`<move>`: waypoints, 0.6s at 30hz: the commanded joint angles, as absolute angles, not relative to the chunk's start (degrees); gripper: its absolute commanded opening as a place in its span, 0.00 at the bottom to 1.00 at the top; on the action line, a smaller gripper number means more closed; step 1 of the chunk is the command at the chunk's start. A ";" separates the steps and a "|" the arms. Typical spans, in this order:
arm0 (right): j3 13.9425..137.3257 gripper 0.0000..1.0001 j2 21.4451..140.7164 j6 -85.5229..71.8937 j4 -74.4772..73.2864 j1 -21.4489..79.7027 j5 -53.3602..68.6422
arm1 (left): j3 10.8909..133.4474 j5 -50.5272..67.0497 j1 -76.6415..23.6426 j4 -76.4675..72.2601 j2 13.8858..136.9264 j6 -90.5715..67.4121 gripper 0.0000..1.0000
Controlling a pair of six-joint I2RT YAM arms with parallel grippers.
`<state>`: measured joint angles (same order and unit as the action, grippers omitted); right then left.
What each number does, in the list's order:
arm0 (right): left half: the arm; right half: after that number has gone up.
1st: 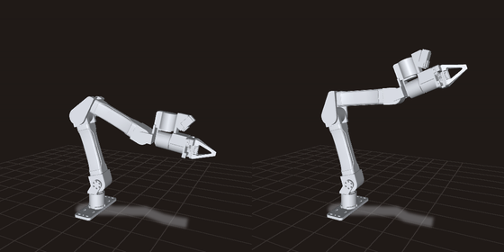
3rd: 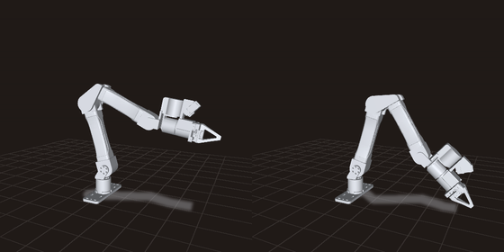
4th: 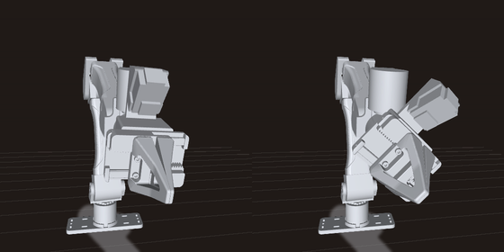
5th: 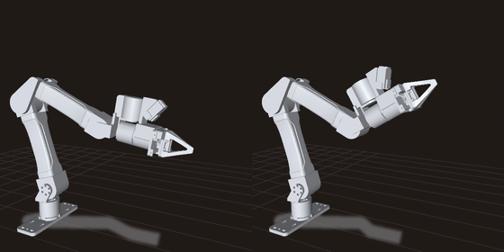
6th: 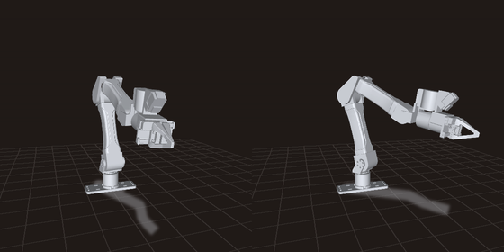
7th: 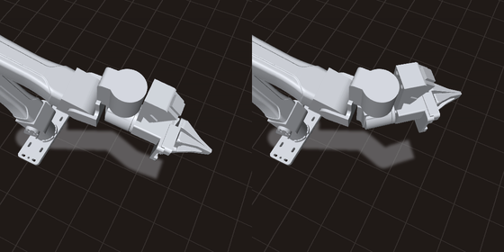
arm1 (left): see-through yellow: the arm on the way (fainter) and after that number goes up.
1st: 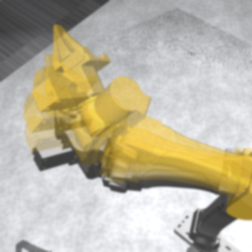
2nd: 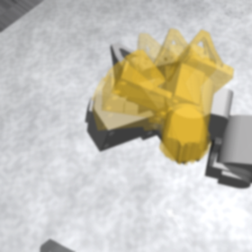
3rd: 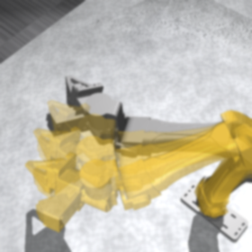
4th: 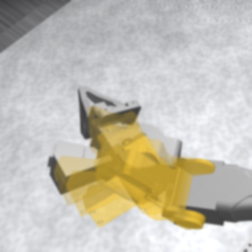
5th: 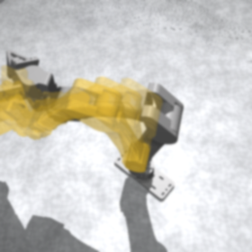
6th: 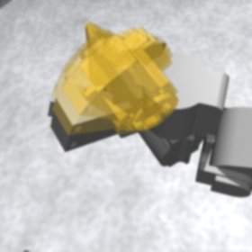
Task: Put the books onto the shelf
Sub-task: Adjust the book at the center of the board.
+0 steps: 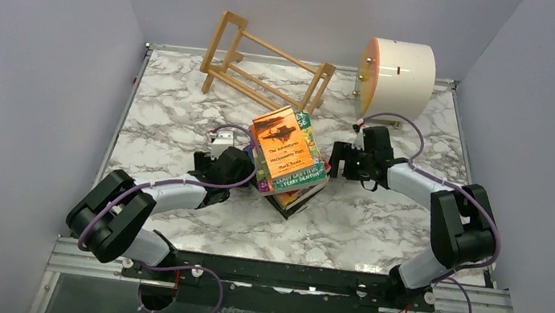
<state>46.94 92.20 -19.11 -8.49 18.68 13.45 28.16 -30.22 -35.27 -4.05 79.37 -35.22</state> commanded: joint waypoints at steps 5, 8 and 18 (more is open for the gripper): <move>45.94 0.80 92.78 -17.87 -7.81 22.51 15.03 | 27.07 -27.53 -35.60 -7.78 78.84 -37.88 0.99; 45.36 0.80 91.81 -18.47 -7.87 23.55 15.22 | 26.85 -27.84 -35.60 -7.52 78.38 -38.13 0.99; 43.99 0.80 89.09 -20.34 -7.76 27.23 15.62 | 26.49 -29.12 -35.60 -6.03 77.18 -38.24 0.99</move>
<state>45.08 90.72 -18.37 -7.44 24.21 12.01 27.24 -30.20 -35.27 -4.84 78.35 -36.12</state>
